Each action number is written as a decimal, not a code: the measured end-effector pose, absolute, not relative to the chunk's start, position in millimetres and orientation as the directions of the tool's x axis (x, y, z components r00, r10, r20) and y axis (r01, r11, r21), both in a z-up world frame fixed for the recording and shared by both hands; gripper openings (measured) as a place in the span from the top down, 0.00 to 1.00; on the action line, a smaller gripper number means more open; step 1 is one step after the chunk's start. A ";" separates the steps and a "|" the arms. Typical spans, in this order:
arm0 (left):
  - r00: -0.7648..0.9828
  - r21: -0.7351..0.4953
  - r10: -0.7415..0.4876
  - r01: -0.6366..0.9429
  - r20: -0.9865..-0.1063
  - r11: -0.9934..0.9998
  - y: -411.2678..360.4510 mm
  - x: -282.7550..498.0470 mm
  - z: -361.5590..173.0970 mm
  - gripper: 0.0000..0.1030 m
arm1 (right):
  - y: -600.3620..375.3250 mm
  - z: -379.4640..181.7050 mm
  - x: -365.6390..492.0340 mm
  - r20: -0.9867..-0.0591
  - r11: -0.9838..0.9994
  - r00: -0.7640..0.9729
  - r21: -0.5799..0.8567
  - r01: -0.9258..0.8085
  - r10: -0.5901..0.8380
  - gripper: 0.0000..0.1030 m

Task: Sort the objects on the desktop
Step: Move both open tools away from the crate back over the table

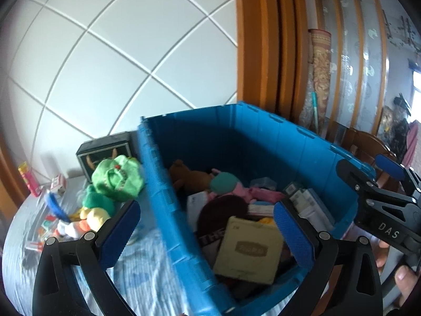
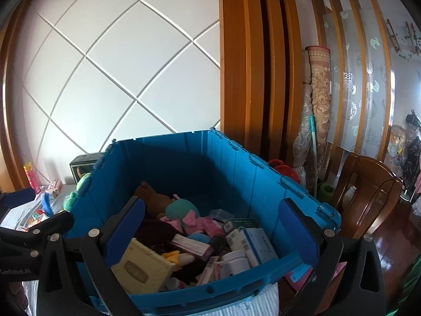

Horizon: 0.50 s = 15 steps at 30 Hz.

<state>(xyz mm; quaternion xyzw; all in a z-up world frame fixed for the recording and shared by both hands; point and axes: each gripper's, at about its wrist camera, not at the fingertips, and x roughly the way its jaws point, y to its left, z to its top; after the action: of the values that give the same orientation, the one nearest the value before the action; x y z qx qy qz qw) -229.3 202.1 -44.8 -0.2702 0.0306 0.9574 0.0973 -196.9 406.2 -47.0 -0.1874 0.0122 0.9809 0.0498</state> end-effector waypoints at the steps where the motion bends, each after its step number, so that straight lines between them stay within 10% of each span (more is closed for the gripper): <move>1: -0.839 0.008 0.159 -0.190 -0.520 -0.982 190.6 -224.3 -44.2 0.01 | 400.4 -46.6 -194.5 -0.368 -0.995 -0.926 0.006 -0.100 0.091 0.00; 15: -0.823 0.017 0.029 -0.048 -0.568 -0.999 2.2 -151.6 -63.8 0.01 | 253.3 -40.6 -124.1 -0.337 -0.999 -0.941 0.046 0.012 -0.027 0.00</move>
<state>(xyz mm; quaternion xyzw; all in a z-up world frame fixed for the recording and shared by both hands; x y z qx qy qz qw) -151.6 2.2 -63.8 -0.2971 0.0153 0.9545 0.0202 -124.1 253.3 -40.6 -0.1712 0.0218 0.9849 -0.0100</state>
